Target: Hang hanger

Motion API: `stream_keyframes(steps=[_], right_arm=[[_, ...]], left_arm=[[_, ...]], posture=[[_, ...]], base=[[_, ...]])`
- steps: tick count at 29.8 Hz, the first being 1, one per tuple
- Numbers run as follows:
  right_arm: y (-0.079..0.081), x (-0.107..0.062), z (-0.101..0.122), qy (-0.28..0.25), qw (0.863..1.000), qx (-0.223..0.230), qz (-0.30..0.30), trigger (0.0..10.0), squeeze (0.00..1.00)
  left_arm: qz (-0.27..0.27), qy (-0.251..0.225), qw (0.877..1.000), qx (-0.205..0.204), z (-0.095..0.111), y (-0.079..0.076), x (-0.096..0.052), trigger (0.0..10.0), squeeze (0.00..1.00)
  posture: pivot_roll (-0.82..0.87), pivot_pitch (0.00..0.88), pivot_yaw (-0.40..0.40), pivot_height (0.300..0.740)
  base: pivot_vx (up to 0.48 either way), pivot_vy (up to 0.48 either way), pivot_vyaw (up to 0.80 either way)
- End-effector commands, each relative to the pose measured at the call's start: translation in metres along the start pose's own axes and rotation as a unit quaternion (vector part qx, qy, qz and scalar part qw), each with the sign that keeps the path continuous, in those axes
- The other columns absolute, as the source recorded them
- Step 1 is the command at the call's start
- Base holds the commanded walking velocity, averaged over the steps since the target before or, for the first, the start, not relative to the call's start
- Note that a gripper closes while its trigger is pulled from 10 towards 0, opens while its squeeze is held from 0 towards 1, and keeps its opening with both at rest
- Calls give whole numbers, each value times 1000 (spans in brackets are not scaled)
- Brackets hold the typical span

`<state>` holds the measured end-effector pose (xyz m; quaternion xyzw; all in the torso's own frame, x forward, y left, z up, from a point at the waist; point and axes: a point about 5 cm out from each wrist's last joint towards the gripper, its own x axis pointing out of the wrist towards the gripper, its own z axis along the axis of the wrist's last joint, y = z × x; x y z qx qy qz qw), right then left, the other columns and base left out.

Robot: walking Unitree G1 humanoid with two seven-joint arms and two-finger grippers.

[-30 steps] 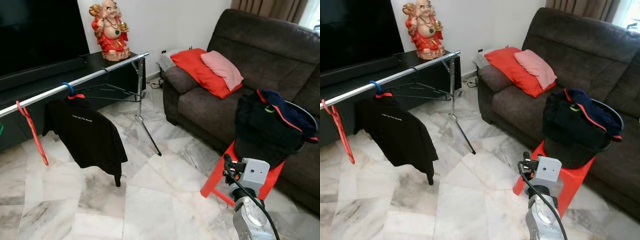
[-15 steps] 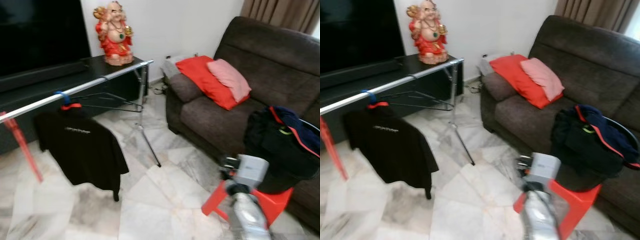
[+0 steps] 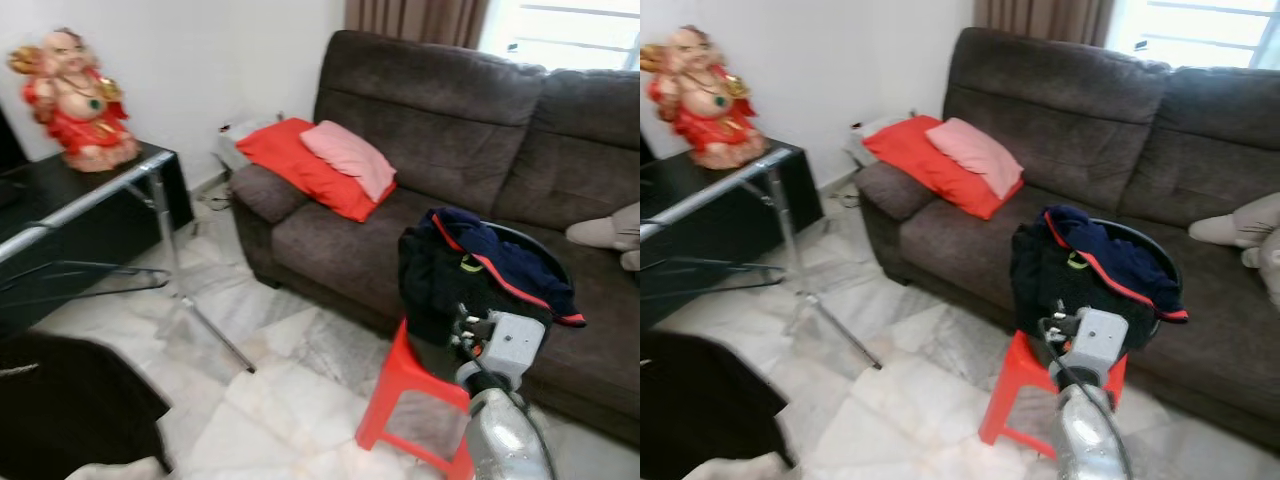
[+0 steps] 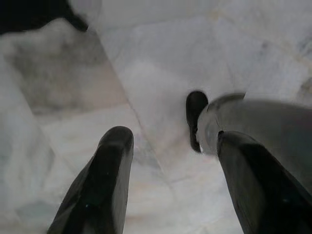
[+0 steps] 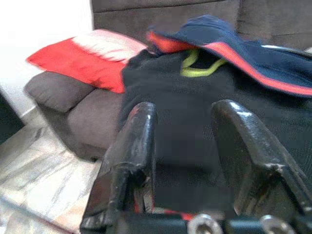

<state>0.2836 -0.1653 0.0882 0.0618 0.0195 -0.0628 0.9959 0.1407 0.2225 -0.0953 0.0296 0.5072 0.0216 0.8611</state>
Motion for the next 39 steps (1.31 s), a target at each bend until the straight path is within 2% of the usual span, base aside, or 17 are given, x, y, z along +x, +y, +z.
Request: stream_keyframes(steps=[1,6,13,22,27,28,31,32,33,36,38,39], right_arm=[[-6,1,5,-13,1000,-7,-8,10000,0],[-6,1,5,-11,1000,2,-10,10000,0],[-7,0,7,-18,1000,0,-13,10000,0],[-14,-9,27,-80,996,-15,-43,10000,0],[-20,-21,43,-110,990,-82,-43,10000,0],[-21,-29,55,-131,982,-134,-24,10000,0],[-25,-40,70,-144,966,-214,-17,10000,0],[-36,-49,75,-136,953,-268,-45,10000,0],[-44,-54,76,-125,943,-302,-67,10000,0],[-57,-65,74,-107,926,-344,-113,10000,0],[-71,-80,62,-61,915,-369,-151,10000,0],[-73,-82,57,-48,917,-365,-153,10000,0]], left_arm=[[-9,0,1000,1,-1,-4,0,10000,0],[-8,-1,1000,-2,-1,-4,0,10000,0],[3,5,1000,1,-7,-6,-1,10000,0],[1,6,1000,4,-9,-9,-1,10000,0],[3,11,1000,9,-10,-8,-1,10000,0],[4,14,1000,12,-10,-6,-1,10000,0],[4,17,1000,15,-11,-4,-1,10000,0],[5,21,1000,19,-12,-2,-2,10000,0],[6,22,1000,19,-13,-1,-2,10000,0],[8,24,999,20,-13,1,-2,10000,0],[7,24,999,21,-13,1,-2,10000,0],[7,24,999,21,-13,1,-2,10000,0]], posture=[[-33,0,12,740],[-33,0,12,740],[-39,0,9,740],[-46,0,11,740],[-59,1,15,740],[-62,9,22,740],[-80,17,24,740],[-88,21,22,740],[-90,24,20,740],[-91,29,21,740],[-94,34,18,740],[-94,34,18,740]], base=[[416,0,0],[416,0,0],[178,0,-772],[0,0,-150],[0,0,0],[0,0,0],[0,0,0],[0,0,0],[0,0,0],[0,0,0],[0,0,0],[0,0,0]])
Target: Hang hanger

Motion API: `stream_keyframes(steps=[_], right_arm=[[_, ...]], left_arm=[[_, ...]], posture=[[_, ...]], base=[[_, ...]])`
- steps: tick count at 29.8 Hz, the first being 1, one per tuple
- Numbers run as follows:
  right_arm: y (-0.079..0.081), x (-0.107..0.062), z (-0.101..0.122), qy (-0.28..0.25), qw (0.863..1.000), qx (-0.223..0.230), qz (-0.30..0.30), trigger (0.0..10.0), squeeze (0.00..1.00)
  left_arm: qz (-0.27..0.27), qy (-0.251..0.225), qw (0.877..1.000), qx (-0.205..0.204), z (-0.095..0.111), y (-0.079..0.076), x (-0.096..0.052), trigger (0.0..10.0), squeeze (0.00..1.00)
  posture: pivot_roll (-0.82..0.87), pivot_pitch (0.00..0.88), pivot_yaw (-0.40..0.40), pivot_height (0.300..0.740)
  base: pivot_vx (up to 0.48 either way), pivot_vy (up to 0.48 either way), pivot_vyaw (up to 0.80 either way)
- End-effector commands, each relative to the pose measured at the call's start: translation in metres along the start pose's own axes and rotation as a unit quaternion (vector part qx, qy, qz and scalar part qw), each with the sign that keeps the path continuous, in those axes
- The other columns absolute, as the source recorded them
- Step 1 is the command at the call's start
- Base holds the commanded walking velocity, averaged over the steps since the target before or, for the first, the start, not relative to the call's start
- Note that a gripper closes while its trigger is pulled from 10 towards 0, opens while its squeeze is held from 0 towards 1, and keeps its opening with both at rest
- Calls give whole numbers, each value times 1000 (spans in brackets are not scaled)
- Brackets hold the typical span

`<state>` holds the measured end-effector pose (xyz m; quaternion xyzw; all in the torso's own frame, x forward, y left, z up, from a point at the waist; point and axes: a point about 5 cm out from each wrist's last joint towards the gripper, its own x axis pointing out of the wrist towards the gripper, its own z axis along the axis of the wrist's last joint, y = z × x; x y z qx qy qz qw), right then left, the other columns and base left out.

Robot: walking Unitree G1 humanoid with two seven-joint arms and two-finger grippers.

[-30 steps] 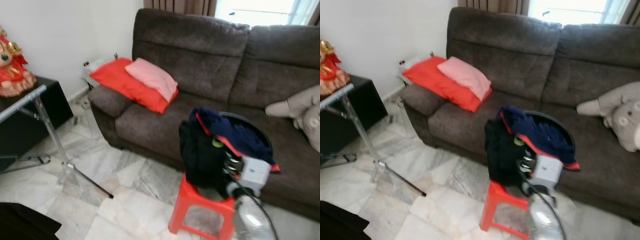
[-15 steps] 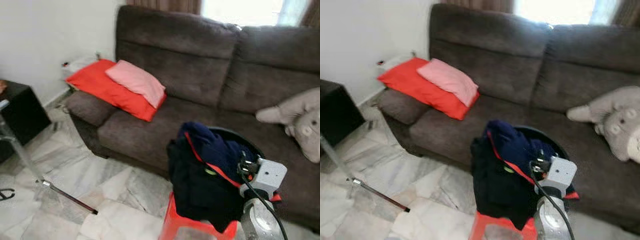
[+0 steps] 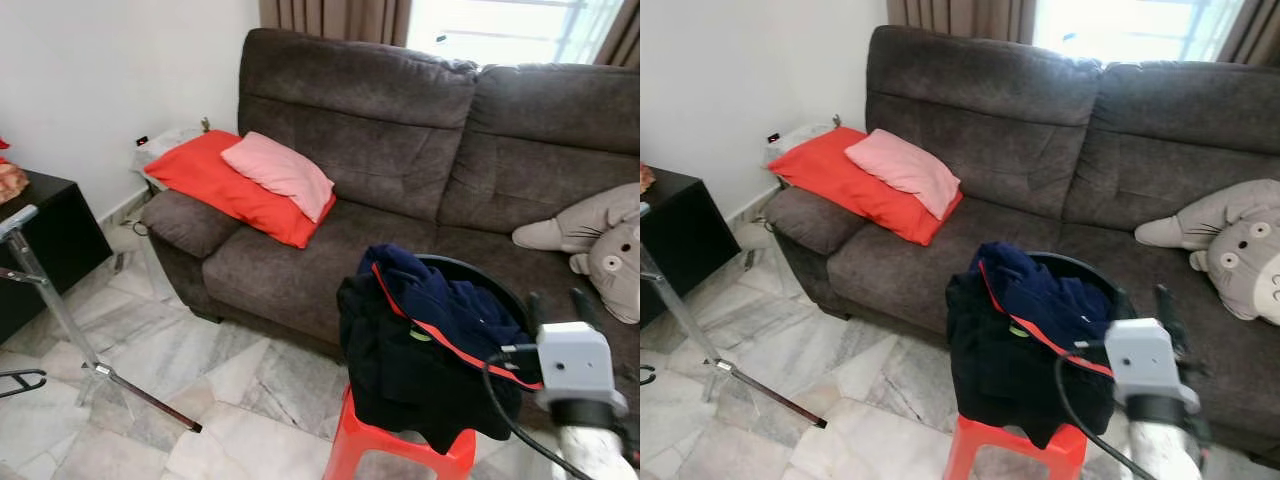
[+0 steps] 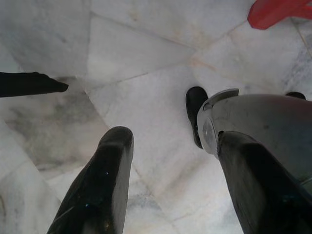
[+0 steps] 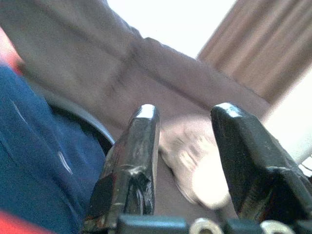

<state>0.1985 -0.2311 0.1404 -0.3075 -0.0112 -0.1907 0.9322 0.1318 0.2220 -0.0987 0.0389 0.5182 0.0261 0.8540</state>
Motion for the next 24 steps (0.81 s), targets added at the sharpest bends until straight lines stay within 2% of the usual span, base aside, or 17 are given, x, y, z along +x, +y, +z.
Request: stream_keyframes(steps=[1,3,4,6,9,11,13,14,15,17,18,20,21,24], right_arm=[[-2,-3,-4,24,1000,-7,-8,10000,0],[-3,-8,-14,55,998,-15,-6,10000,0],[-6,-12,-26,92,995,-26,-3,10000,0],[-14,-11,-36,120,992,-34,-6,10000,0],[-18,-9,-38,131,990,-50,8,10000,0],[-14,-12,-44,161,983,-66,51,10000,0],[-13,-13,-45,165,982,-68,55,10000,0],[-12,-18,-50,181,978,-76,72,10000,0],[-12,-20,-52,187,977,-71,76,10000,1000],[-11,-20,-51,184,976,-69,95,10000,1000],[-8,-18,-49,165,974,-86,132,10000,1000],[-5,-17,-46,149,969,-106,168,10000,1000],[-5,-16,-45,140,964,-128,188,10000,20],[-6,-13,-44,132,959,-146,204,10000,0]], left_arm=[[-2,11,1000,15,-4,2,-1,10000,0],[-2,11,1000,15,-4,2,-1,10000,0],[-2,13,1000,15,-5,3,-1,10000,0],[-4,12,1000,15,-5,2,-1,10000,0],[-5,12,1000,14,-4,1,-1,10000,0],[-7,14,1000,14,-4,0,-1,10000,0],[-7,14,1000,14,-4,0,0,10000,0],[-6,14,1000,11,-4,0,0,10000,0],[-5,14,1000,10,-4,0,0,10000,0],[-5,14,1000,9,-4,0,0,10000,0],[-6,15,1000,10,-4,0,0,10000,0],[-6,16,1000,10,-4,0,0,10000,0],[-5,16,1000,10,-3,0,0,10000,0],[-4,15,1000,8,-3,0,0,10000,0]], posture=[[-94,34,18,740],[-98,36,16,740],[-102,39,16,740],[-102,38,14,740],[-103,39,11,740],[-102,37,8,740],[-102,37,8,740],[-99,39,8,740],[-100,39,9,740],[-100,39,9,740],[-104,39,11,740],[-107,39,11,740],[-105,39,11,740],[-106,40,11,740]], base=[[0,0,0],[0,0,0],[0,0,0],[0,0,0],[0,0,0],[0,0,0],[0,0,0],[0,0,0],[0,0,0],[0,0,0],[0,0,0],[0,0,0],[0,0,0],[0,0,0]])
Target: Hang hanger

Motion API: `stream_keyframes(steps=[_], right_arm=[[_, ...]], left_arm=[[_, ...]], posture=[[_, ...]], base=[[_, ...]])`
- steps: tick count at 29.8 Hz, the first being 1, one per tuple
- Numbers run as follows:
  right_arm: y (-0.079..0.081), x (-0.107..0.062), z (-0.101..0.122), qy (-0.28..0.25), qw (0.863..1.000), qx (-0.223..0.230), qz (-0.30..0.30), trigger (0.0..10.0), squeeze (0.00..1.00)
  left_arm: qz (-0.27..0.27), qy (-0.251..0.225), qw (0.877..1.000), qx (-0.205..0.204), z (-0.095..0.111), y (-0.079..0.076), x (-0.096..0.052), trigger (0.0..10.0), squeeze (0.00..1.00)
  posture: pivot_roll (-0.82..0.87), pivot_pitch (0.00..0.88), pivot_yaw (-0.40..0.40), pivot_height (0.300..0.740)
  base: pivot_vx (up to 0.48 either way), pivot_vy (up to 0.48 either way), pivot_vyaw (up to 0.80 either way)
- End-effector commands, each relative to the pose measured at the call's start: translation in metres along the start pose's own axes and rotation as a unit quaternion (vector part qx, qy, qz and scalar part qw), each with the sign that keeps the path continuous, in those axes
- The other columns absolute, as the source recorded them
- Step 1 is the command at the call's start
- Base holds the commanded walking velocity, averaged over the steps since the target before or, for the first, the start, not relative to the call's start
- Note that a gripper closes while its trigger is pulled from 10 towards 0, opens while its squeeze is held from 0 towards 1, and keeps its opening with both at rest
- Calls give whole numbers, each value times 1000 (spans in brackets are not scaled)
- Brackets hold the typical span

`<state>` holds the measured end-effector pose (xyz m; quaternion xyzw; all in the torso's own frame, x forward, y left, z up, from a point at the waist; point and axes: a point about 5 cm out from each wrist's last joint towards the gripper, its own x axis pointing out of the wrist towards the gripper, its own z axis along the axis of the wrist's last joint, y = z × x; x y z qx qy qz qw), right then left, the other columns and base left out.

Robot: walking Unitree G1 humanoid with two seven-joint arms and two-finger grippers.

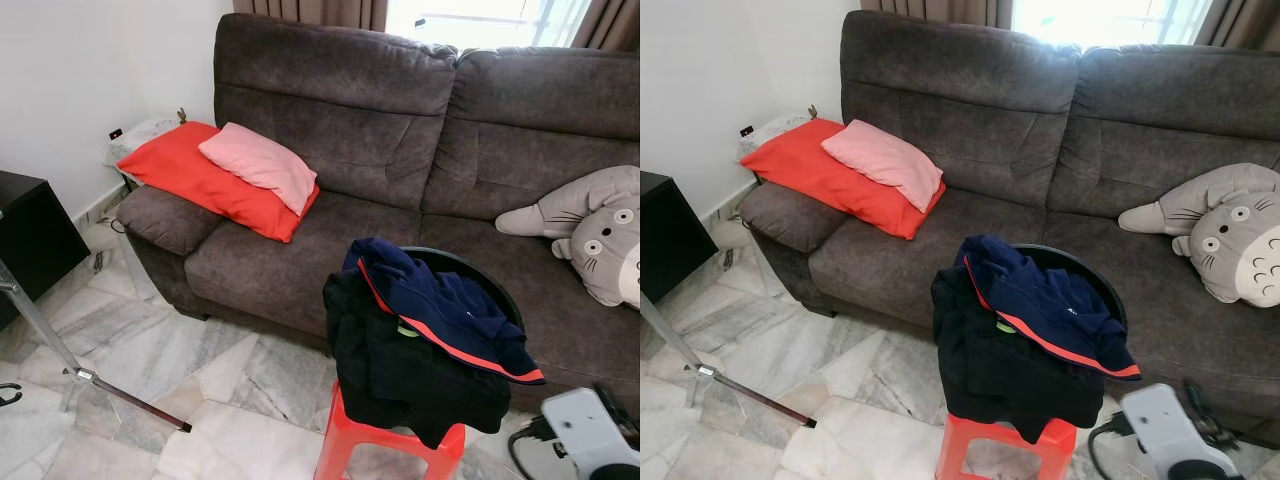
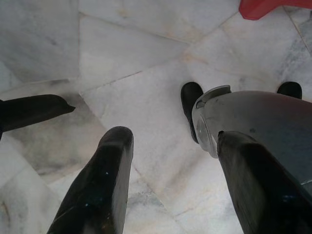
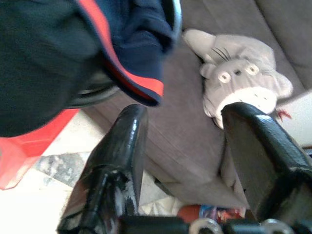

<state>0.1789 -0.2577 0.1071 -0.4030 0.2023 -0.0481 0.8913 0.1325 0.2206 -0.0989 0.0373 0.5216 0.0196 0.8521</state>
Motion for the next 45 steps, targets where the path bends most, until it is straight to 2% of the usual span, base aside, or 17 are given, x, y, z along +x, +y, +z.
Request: stream_keyframes(steps=[1,6,10,12,20,34,40,45], right_arm=[[2,2,2,-8,999,-21,24,10000,0],[7,7,0,-2,996,-40,76,10000,0],[3,10,0,1,996,-50,76,10000,0],[-8,16,-2,16,996,-64,53,10000,0],[-10,19,1,9,996,-69,53,10000,0],[-1,33,15,-23,993,-79,89,10000,0],[-5,39,12,-11,992,-91,88,10000,0],[-15,44,12,-3,994,-96,60,10000,0]], left_arm=[[3,11,1000,6,-3,1,0,10000,0],[4,9,1000,2,-3,1,0,10000,0],[4,9,1000,1,-4,1,0,10000,0],[2,13,1000,3,-6,0,-1,10000,0],[0,12,1000,-1,-6,-1,-1,10000,0],[-2,10,1000,-3,-5,-2,0,10000,0],[-1,10,1000,-4,-5,-2,0,10000,0],[0,10,1000,-5,-5,-2,0,10000,0]], posture=[[-103,40,10,740],[-100,42,9,740],[-100,42,9,740],[-102,47,11,740],[-100,47,11,740],[-97,52,12,740],[-96,52,11,740],[-93,54,12,740]], base=[[0,0,0],[0,0,0],[0,0,0],[0,0,0],[0,0,0],[0,0,0],[0,0,0],[0,0,0]])
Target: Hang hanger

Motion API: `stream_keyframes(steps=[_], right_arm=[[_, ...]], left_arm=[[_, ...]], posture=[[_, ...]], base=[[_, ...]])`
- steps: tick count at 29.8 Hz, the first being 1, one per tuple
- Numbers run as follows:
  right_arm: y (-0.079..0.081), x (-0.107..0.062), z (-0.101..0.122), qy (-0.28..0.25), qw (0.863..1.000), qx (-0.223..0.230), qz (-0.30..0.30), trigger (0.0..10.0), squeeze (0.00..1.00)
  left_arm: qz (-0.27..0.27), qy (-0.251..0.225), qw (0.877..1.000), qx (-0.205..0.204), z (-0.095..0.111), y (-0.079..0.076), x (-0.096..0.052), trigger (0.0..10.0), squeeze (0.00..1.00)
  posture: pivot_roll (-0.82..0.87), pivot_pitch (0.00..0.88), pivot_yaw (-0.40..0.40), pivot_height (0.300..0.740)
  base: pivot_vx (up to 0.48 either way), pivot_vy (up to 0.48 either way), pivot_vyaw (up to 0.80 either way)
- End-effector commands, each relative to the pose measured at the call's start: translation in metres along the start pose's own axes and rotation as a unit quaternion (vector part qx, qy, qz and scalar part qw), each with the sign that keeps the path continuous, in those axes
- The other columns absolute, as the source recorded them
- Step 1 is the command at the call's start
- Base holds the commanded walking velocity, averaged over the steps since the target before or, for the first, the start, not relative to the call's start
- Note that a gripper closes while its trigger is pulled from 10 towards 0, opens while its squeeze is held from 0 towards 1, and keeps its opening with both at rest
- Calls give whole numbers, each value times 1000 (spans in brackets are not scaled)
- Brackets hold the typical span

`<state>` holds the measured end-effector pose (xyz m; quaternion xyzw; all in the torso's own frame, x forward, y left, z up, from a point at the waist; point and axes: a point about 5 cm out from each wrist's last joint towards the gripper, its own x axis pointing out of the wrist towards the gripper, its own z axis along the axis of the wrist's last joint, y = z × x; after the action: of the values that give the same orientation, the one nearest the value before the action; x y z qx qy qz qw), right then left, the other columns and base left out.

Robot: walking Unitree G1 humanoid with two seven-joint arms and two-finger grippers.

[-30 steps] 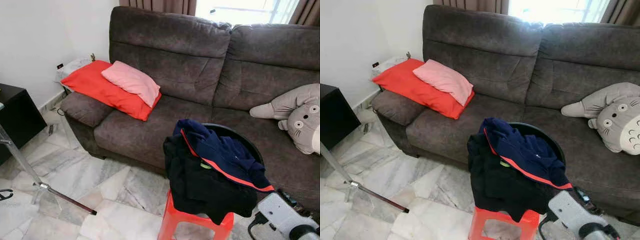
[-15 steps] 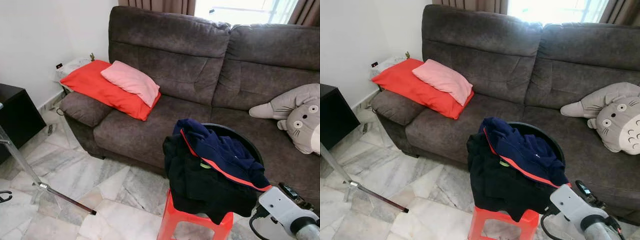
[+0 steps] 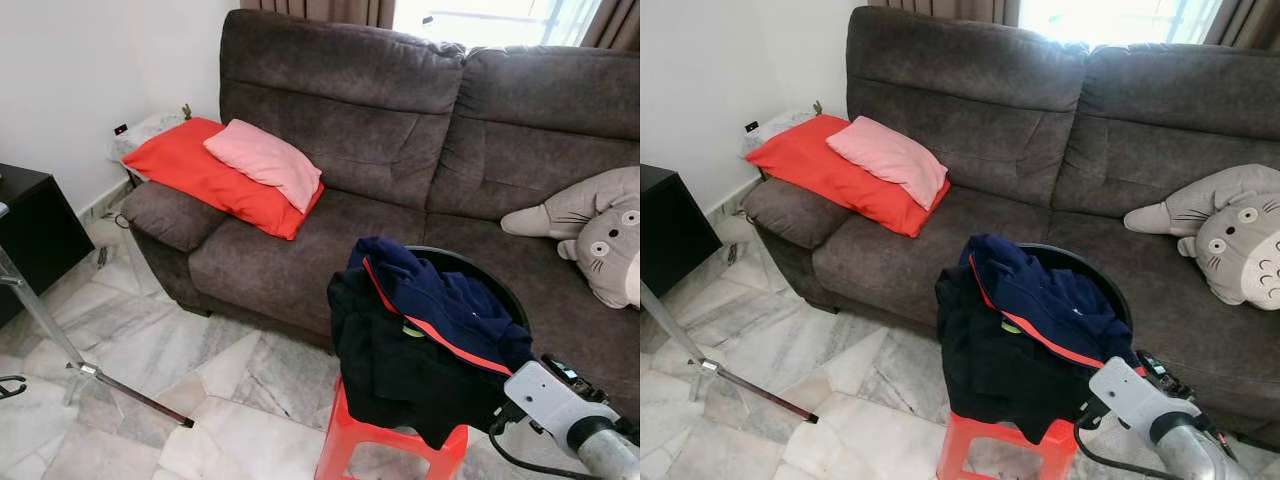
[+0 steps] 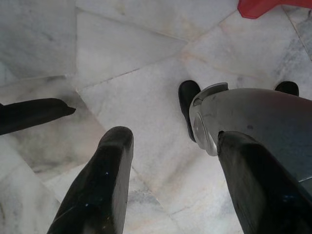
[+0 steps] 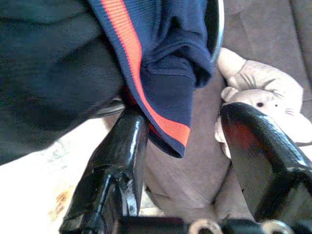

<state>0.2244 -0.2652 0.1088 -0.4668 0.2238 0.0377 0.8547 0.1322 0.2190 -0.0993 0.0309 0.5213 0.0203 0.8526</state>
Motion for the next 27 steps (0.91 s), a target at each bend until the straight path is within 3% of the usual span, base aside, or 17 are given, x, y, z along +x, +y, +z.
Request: stream_keyframes(steps=[1,7,10,15,22,27], right_arm=[[-7,1,-3,11,1000,-6,-16,10000,0],[-20,4,2,-4,998,11,-59,10000,0],[-11,8,10,-25,999,29,-19,10000,0],[-3,10,9,-9,1000,29,7,10000,0],[-5,15,12,-10,999,31,0,10000,0],[-3,17,13,-8,999,23,27,10000,0]], left_arm=[[3,10,1000,2,-5,0,-1,10000,0],[3,9,1000,3,-4,0,0,10000,0],[1,9,1000,3,-4,0,0,10000,0],[1,8,1000,2,-3,0,0,10000,0],[2,8,1000,1,-4,-1,0,10000,0],[2,8,1000,1,-4,-1,0,10000,0]], posture=[[-94,53,12,740],[-94,51,13,740],[-93,50,13,740],[-91,50,12,740],[-88,49,12,740],[-89,46,13,740]], base=[[0,0,0],[0,0,0],[0,0,0],[0,0,0],[0,0,0],[0,0,0]])
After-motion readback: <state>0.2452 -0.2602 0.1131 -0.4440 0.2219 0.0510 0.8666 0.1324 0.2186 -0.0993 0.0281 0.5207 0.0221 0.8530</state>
